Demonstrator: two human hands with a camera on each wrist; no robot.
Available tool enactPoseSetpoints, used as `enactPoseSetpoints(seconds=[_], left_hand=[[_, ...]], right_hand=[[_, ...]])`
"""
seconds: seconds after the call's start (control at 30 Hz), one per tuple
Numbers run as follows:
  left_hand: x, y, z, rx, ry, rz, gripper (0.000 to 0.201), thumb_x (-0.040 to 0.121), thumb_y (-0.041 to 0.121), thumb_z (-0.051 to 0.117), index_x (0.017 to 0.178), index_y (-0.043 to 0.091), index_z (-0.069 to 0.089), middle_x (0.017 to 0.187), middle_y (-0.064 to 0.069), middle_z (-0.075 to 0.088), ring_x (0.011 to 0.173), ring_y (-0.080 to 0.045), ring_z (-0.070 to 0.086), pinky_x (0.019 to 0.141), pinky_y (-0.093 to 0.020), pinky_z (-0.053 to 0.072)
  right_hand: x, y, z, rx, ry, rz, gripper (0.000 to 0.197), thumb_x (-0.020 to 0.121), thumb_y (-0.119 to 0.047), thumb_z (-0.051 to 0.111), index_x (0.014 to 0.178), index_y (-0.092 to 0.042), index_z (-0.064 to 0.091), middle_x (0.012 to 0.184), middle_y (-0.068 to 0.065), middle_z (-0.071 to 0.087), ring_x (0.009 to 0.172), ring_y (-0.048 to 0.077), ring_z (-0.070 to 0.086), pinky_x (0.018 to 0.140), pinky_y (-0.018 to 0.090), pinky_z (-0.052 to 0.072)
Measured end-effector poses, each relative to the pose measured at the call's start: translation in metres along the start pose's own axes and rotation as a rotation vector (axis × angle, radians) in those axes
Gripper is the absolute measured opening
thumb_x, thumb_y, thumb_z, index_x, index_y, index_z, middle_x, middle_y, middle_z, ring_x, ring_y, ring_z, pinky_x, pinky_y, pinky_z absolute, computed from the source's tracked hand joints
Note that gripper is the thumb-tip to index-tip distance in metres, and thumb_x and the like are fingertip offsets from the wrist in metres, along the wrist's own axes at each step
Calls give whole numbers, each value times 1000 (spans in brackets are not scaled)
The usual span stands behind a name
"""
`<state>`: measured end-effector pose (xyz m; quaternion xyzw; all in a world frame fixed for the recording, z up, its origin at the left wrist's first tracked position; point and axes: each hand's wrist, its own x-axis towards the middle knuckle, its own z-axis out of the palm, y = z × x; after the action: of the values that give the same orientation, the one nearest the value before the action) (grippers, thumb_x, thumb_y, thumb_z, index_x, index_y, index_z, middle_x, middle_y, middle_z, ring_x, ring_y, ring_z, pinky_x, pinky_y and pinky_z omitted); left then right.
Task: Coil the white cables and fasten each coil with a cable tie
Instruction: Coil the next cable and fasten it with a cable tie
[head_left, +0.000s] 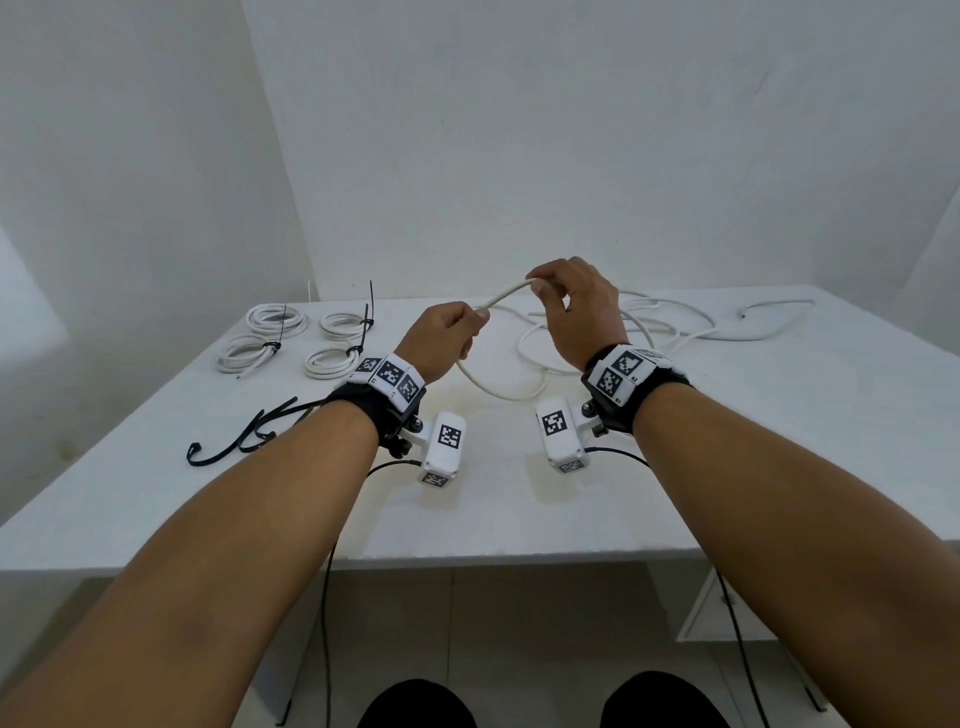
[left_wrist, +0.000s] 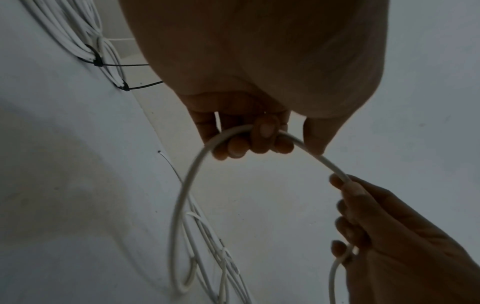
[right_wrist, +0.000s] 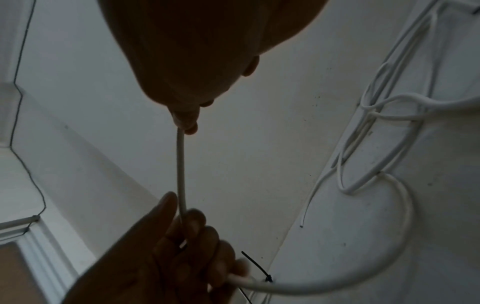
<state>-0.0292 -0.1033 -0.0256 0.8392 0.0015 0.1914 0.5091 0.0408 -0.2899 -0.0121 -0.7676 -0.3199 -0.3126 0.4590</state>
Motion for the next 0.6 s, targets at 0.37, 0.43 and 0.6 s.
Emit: enactPoseSetpoints(seconds=[0.37, 0.43, 0.6], left_hand=[[3, 27, -5, 179, -6, 224, 24, 96, 29, 58, 78, 15, 64, 67, -10, 49, 60, -17, 39, 55, -26, 31], [2, 35, 0, 185, -7, 251, 27, 98, 29, 57, 81, 9, 62, 67, -10, 45, 57, -15, 37, 52, -24, 29], [-3, 25, 3, 166, -41, 163, 31, 100, 35, 52, 72, 21, 59, 56, 11, 48, 50, -4, 42, 56, -24, 35]], right_hand=[[4, -7, -14, -152, -270, -173, 23, 89, -23, 60, 108, -17, 70, 100, -1, 73, 84, 19, 67, 88, 38, 52], [5, -17, -12, -43, -347, -146, 18, 91, -23, 63, 106, -17, 71, 88, 1, 73, 78, 16, 65, 76, 20, 49], [12, -17, -24, 99, -299, 11, 9, 89, -27, 71, 82, -22, 73, 68, -12, 65, 60, 1, 53, 59, 12, 40]])
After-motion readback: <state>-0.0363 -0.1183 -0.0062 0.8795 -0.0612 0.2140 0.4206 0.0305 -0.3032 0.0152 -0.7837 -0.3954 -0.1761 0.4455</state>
